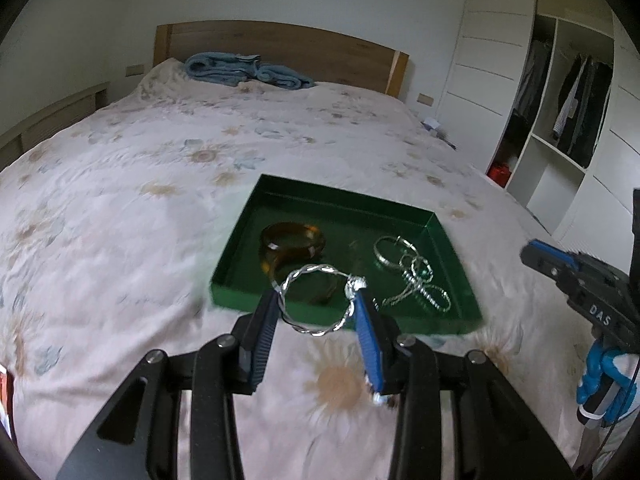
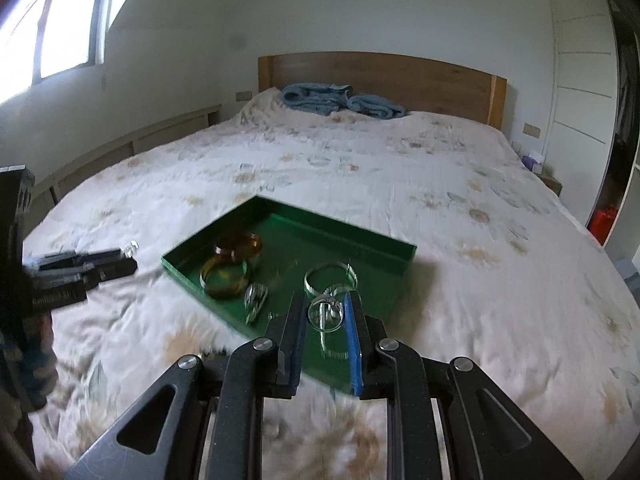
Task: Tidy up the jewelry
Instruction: 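Carry the hoop and ring into the green tray and open both tools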
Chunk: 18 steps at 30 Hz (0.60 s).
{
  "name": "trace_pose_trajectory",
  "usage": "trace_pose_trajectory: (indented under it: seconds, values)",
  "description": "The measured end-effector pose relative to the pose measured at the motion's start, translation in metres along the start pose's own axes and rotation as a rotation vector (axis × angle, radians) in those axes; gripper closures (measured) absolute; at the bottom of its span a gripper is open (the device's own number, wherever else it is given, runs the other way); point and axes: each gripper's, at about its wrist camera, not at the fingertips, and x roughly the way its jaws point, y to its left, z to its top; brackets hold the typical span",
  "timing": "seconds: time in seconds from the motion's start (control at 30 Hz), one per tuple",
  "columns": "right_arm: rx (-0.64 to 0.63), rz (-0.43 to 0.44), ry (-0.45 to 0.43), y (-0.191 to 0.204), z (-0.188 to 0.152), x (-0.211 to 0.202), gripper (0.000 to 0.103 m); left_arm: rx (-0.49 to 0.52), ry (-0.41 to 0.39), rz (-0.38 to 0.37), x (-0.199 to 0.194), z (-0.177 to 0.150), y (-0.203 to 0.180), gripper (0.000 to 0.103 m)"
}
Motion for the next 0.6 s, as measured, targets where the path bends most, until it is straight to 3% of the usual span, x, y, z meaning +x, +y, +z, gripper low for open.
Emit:
trace_pose_trajectory:
  seconds: [0.37,0.6]
  values:
    - [0.011,0.031,0.041,-0.007,0.024,0.082,0.084,0.071,0.069,0.001,0.09,0.037,-0.032,0.067]
    - [0.025,0.034,0.104,-0.025,0.028,0.137,0.084,0.128,0.117,0.018,0.137,0.037,-0.044,0.067]
